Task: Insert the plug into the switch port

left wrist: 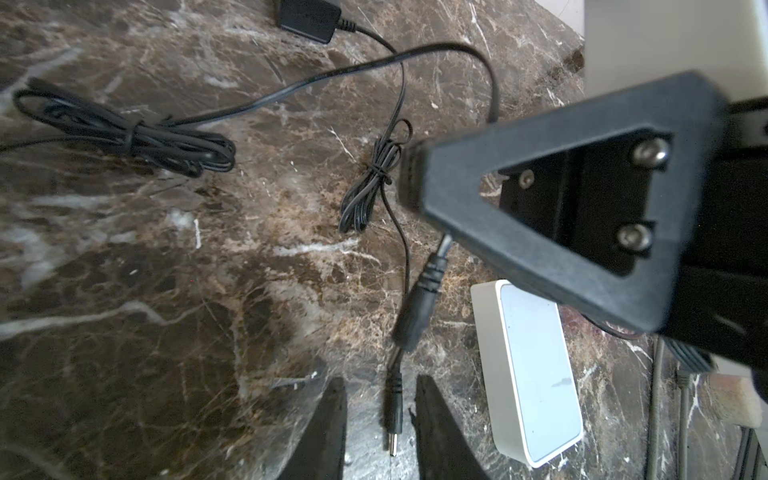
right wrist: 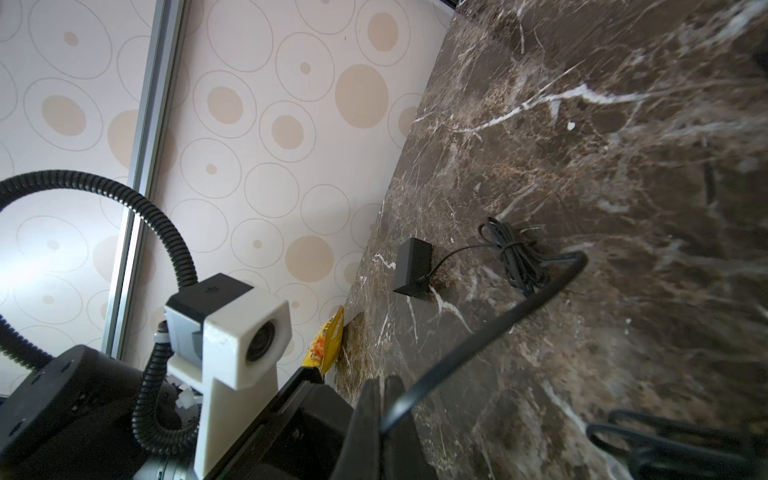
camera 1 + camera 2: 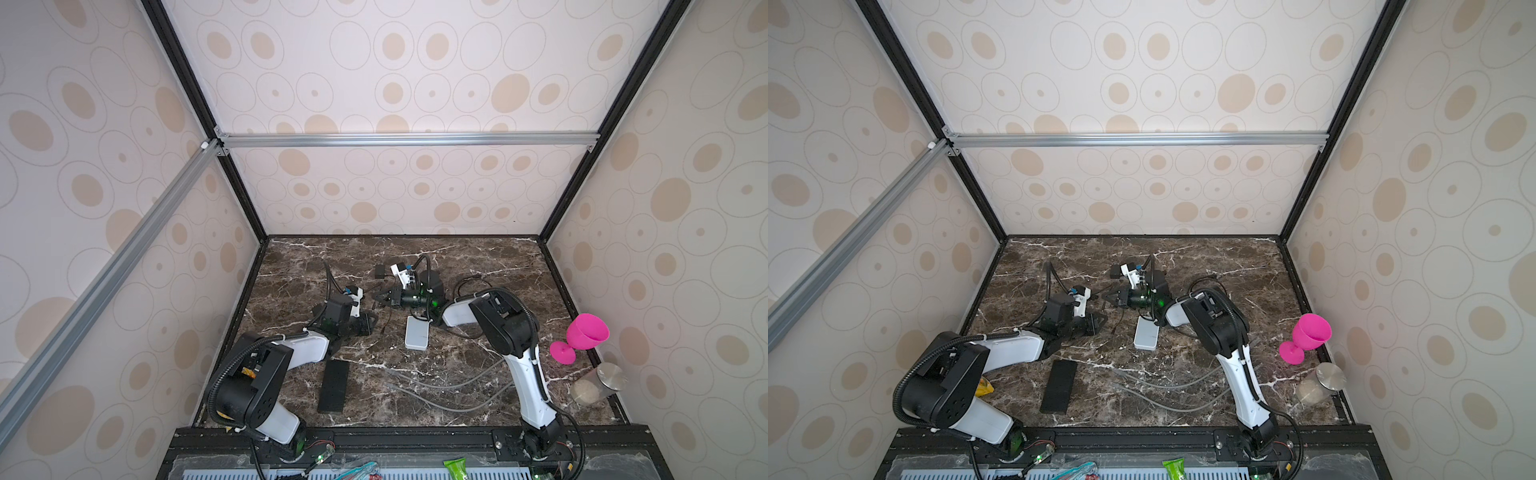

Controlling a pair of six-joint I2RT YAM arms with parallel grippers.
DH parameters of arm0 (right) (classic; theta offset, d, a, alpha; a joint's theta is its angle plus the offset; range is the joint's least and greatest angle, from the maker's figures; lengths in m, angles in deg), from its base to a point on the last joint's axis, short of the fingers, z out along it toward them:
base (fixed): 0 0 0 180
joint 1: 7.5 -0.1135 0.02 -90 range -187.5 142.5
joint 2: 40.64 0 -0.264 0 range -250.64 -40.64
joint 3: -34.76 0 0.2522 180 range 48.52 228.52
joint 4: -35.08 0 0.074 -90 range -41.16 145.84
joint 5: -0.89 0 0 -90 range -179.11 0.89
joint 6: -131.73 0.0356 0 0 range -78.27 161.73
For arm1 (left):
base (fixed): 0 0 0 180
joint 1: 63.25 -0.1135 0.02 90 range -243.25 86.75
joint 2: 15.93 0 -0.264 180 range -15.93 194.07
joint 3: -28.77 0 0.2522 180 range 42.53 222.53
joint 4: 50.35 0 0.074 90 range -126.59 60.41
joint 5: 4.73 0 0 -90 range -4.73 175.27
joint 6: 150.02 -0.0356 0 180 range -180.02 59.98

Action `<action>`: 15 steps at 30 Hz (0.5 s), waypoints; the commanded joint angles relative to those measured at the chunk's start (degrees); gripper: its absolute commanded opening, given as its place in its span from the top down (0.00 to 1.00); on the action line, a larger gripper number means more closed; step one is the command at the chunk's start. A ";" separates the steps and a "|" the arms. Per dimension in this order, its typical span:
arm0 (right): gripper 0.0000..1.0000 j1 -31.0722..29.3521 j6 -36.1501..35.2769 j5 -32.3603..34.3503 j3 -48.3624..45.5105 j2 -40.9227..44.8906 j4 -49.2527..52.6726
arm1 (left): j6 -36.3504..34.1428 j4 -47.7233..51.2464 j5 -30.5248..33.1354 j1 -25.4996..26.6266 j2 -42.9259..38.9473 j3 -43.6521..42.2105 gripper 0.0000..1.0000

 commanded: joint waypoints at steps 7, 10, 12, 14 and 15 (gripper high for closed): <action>1.00 -0.34 2.08 -2.10 2.74 -1.57 3.09 | -1.06 0.17 -0.51 0.10 -0.09 1.81 0.78; 1.00 -0.32 4.31 -2.73 3.55 -2.80 1.59 | -1.07 -0.03 -0.53 0.09 -0.29 1.63 0.80; 1.00 -0.32 6.02 -3.33 4.20 -3.78 0.57 | -1.06 -0.17 -0.64 0.11 -0.36 1.55 0.81; 1.00 -0.30 7.01 -3.70 4.73 -4.47 0.17 | -1.13 -0.32 -0.75 0.11 -0.44 1.54 0.83; 1.00 -0.32 7.11 -3.76 4.86 -4.60 0.16 | -1.16 -0.41 -0.77 0.11 -0.47 1.46 0.84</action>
